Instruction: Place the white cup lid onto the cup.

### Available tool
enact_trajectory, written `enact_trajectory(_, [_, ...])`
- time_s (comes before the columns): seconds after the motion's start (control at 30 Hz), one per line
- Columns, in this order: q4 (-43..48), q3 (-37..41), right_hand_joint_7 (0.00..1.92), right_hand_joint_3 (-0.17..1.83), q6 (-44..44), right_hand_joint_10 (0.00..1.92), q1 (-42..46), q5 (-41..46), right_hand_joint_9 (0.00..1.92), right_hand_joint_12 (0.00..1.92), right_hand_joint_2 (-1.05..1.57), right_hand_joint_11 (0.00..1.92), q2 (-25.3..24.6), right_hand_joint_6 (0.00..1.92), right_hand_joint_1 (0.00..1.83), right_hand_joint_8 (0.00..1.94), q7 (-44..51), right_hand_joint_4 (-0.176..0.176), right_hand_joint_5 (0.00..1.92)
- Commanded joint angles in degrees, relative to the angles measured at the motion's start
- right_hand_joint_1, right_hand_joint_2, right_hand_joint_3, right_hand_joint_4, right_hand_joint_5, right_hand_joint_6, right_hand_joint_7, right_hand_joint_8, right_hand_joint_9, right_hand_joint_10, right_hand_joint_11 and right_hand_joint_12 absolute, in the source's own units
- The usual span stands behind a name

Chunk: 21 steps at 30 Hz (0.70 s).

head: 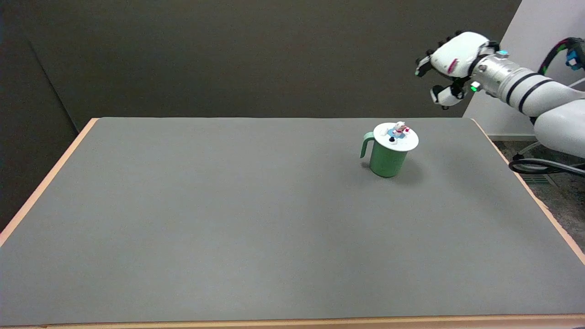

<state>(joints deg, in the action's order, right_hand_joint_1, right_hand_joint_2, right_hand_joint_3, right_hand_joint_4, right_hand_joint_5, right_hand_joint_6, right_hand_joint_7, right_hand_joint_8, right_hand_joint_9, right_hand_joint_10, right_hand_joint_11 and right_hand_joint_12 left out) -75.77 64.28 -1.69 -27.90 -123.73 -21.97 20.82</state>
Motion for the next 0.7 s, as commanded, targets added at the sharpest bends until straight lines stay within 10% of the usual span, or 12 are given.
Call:
enact_trajectory(0.03, [14.35, 11.43, 0.82, 0.96, 13.45, 0.31, 10.62, 7.45, 0.96, 0.96, 0.77, 0.84, -2.75, 0.21, 0.83, 0.2, 3.36, 0.176, 0.7])
enact_trajectory(0.7, [19.37, 10.0, 0.82, 0.97, 19.27, 0.28, 15.65, 14.78, 0.94, 0.95, 0.77, 0.8, -4.5, 0.23, 0.8, 0.2, 11.15, 0.176, 0.71])
